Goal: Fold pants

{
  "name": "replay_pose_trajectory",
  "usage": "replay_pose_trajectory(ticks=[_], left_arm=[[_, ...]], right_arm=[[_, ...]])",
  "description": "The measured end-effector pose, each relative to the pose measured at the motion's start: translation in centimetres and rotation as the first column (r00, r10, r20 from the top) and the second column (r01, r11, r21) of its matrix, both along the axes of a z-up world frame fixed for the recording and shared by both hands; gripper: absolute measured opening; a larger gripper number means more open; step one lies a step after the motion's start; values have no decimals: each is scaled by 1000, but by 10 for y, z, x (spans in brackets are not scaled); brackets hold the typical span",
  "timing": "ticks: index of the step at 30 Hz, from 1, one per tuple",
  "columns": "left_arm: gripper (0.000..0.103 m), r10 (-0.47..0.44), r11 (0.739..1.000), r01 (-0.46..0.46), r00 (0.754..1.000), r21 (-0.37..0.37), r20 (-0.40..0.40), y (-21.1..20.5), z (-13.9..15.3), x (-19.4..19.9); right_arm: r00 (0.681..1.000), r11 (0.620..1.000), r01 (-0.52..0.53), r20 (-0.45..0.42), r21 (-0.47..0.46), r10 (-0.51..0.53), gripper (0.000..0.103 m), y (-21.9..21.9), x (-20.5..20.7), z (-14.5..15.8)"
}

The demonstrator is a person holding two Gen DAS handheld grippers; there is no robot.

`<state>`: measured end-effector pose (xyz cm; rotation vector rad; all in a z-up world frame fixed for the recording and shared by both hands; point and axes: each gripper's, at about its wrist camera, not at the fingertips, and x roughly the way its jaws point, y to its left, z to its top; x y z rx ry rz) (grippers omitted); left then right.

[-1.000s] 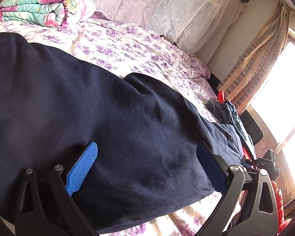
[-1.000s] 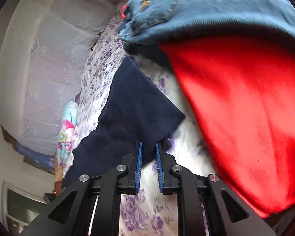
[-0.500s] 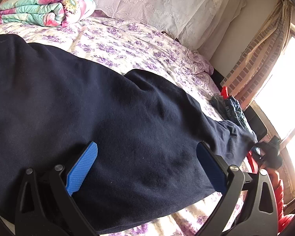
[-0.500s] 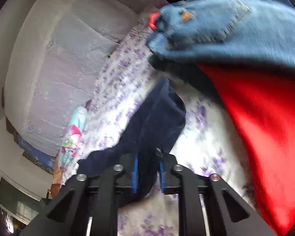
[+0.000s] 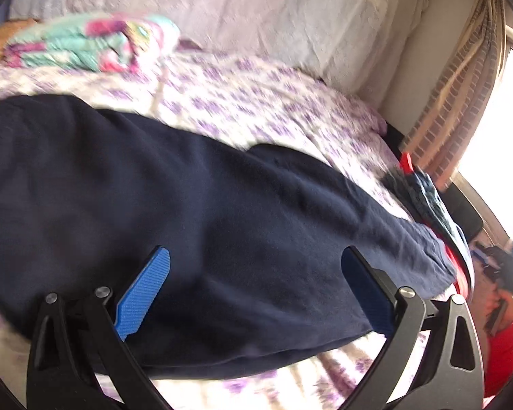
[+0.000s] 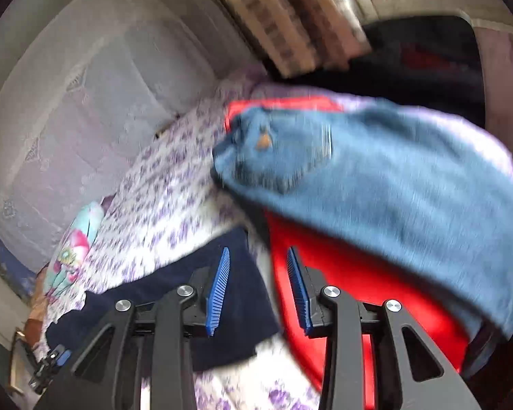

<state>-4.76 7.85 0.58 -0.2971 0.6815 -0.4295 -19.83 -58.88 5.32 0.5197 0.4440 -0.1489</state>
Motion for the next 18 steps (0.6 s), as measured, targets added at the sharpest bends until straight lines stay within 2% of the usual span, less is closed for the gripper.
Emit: replay_pose_trajectory(ticks=[2,3,5,6,7,10,12,13,16,18], left_arm=[[98,115,993,-116,993,12,26,28,7,2],[98,164,986,-164,986,2,5,43,7,8],[98,211,974,-218,971,-61,-112,71,-8,25],[98,200,973,-213,971,-92,-129,78,-12,27],[98,199,974,-209,973,-87,-114,77,-10,25],[98,230,972,-225,970,66,-83,58,-11,21],[98,271,948,-256,961,192,-55,41,-12,19],[98,282,936,-265,959,233,-43,34,-12,19],[98,318,908,-304,948,288,0,30,-13,15],[98,326,904,-318,945,285,17,30,-12,13]], right_arm=[[989,989,-140,33,-34,142,36,29,32,16],[975,975,-217,41,-48,219,36,47,49,18],[926,925,-373,29,-77,376,36,100,96,16],[894,892,-444,18,-86,447,36,128,120,13],[856,852,-515,-1,-94,517,36,160,147,8],[722,718,-692,-79,-81,687,36,260,215,-5],[649,645,-761,-122,-75,751,36,312,254,-12],[623,619,-782,-140,-74,770,36,334,269,-13],[537,546,-838,-202,-11,819,36,383,295,-27],[482,501,-865,-244,18,842,36,404,301,-42]])
